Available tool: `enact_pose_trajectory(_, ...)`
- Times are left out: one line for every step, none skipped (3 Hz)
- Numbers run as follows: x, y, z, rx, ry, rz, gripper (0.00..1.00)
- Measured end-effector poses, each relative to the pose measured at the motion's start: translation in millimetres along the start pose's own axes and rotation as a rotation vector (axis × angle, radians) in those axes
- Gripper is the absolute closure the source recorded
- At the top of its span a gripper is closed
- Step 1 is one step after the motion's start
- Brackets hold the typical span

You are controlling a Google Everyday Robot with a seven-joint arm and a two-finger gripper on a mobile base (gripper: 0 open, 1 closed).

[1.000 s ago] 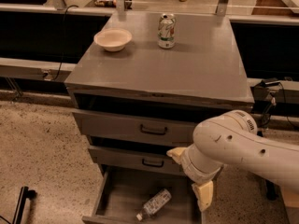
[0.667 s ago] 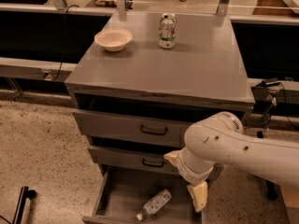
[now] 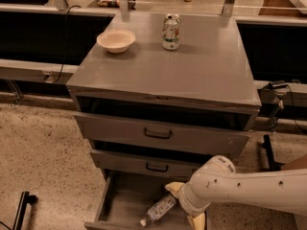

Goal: Pick blue plastic bottle from bottom drawer and place on counter

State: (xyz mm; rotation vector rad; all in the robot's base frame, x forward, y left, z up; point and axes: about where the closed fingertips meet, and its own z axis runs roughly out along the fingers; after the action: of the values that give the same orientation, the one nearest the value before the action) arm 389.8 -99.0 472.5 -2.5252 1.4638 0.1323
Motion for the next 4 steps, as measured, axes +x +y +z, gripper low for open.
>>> enact_pose_trajectory(-0.6, -15.1, 19.1, 0.071, -0.012, -0.047, 0.0)
enact_pose_trajectory(-5.1, -15.2, 23.6, 0.043, -0.008, -0.059, 0.0)
enact_pose_trajectory(6.5, -37.0, 61.3, 0.028, -0.01, -0.07, 0.0)
enact_pose_trajectory(28.5, -45.0, 124.9, 0.035, -0.058, -0.072, 0.0)
